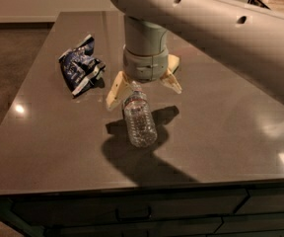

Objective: Place water bottle upright

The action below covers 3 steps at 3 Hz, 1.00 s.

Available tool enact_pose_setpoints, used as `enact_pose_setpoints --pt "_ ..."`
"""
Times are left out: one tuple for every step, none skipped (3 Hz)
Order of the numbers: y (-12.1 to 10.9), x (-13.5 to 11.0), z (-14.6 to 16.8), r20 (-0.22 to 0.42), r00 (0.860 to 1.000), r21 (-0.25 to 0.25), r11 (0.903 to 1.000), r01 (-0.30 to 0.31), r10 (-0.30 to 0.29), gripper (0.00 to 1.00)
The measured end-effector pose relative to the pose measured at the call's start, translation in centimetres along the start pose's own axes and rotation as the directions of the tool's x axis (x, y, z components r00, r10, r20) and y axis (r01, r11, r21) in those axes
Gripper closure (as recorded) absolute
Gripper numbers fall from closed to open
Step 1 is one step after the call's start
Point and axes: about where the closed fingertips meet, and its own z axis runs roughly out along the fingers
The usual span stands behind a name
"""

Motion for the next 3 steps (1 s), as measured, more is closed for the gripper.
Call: enact_pose_setpoints --pt "0.1 -0.5 0.8 -0.026 0.999 0.019 0.9997 -0.017 0.018 0.00" --pt "0.4 -1.2 1.6 -0.052 0.998 0.029 0.9994 -0.021 0.023 0.00" --pt "0.5 -2.2 1.8 -0.064 0.998 0.028 0.9995 -0.017 0.019 0.00"
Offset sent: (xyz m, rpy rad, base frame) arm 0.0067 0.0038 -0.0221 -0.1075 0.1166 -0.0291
